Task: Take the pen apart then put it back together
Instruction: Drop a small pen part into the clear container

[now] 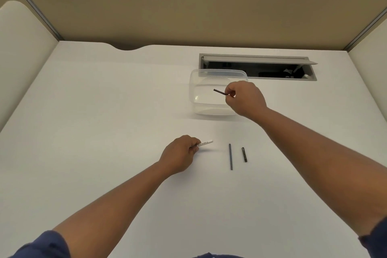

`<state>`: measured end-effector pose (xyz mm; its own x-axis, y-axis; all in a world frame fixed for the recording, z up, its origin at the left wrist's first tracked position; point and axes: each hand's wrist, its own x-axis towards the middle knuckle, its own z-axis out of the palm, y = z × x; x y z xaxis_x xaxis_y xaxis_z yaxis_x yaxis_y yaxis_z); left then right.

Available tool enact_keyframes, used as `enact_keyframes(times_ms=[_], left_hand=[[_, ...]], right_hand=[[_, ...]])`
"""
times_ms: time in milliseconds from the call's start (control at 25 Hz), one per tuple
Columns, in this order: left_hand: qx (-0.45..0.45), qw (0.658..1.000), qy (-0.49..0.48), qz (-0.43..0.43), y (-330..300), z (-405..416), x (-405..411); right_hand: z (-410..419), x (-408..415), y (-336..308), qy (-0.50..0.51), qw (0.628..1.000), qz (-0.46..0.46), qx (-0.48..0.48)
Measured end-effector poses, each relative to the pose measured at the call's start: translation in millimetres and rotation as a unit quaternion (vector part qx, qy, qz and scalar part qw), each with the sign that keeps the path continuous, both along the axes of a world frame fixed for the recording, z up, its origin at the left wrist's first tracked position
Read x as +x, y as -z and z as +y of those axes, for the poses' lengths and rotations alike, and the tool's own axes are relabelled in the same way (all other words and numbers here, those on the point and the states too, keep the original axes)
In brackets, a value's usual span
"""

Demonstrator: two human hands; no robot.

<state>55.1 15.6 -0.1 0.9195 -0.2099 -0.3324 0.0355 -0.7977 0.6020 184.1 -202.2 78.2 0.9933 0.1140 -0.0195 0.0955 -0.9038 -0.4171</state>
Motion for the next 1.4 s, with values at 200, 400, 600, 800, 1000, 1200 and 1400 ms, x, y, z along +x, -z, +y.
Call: enact_keyframes(times_ms=[200,400,600,800,1000,1200,1400], left_hand=[[0.009,0.999,0.045,-0.023,9,-5,15],[0.018,0.995,0.078,-0.064,19,-6,27],[0.01,0.995,0.068,-0.073,24,-2,32],[0.01,0.995,0.068,-0.068,22,-1,31],[0.008,0.996,0.056,-0.068,17,0,33],[0.008,0.997,0.048,-0.068,3,0,29],[0.011,0.997,0.03,-0.076,-18,-1,17]], right_hand=[[7,44,13,-0.028,0.996,0.056,-0.066],[18,71,37,-0.07,0.982,0.134,-0.114],[22,80,58,-0.08,0.974,0.168,-0.132],[20,84,65,-0.072,0.974,0.177,-0.124],[19,83,58,-0.055,0.979,0.179,-0.083],[9,60,35,-0.02,0.997,0.072,-0.015],[-5,6,10,0.017,0.998,0.009,0.055]])
